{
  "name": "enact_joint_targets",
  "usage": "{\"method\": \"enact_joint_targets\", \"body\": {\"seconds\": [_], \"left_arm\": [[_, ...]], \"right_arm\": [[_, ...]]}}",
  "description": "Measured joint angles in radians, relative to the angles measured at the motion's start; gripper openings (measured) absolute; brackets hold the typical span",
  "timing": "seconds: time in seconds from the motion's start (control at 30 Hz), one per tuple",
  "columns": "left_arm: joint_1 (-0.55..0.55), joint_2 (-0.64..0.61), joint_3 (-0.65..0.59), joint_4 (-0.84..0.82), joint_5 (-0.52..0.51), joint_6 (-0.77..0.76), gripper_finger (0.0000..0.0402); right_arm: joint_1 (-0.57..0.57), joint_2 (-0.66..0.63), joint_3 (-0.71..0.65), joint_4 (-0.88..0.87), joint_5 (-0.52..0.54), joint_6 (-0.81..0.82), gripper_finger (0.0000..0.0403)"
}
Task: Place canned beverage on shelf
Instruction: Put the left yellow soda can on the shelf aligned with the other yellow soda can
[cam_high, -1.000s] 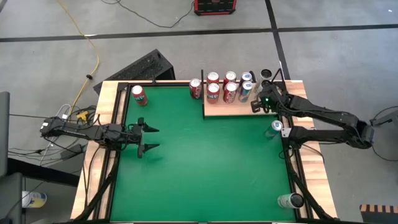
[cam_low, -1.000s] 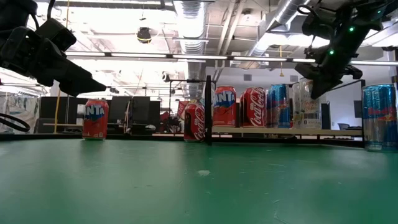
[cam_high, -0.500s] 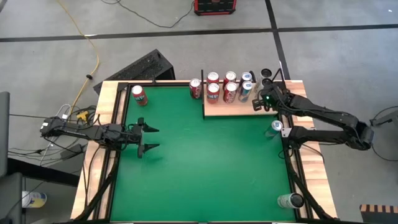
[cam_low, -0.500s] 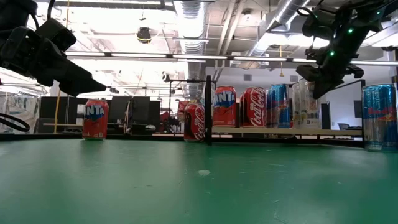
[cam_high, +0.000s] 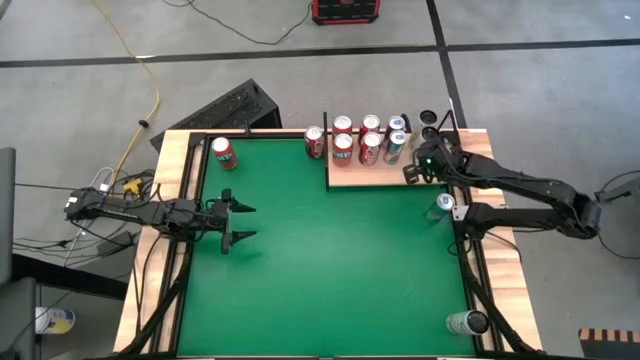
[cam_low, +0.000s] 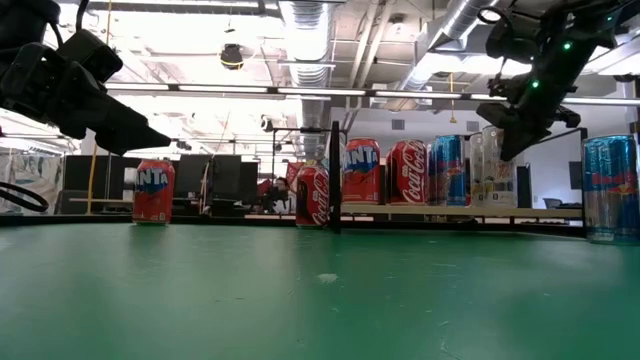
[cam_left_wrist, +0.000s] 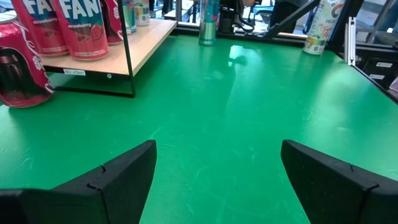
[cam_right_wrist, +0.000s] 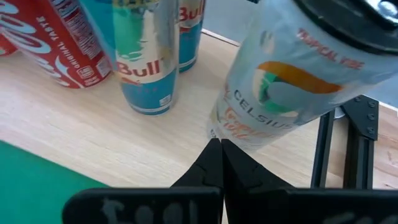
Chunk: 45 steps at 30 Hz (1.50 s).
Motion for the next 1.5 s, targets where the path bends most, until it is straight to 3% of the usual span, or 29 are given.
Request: {"method": "enact_joint_targets", "body": {"seconds": [0.5, 1.0, 1.5], "left_arm": [[0.0, 0.0, 0.0, 0.0, 0.0, 0.0, 0.033], [0.0, 0.0, 0.0, 0.0, 0.0, 0.0, 0.033], [0.0, 0.0, 0.0, 0.0, 0.0, 0.0, 0.033]], "right_arm": [[-0.005, 0.15, 0.0, -0.002, 0.06, 0.001, 0.0017], [-0.031, 0.156, 0.0, 0.027, 0.113, -0.047, 0.0017], [-0.005, 0.156, 0.0, -0.004, 0.089, -0.058, 0.0017]]}}
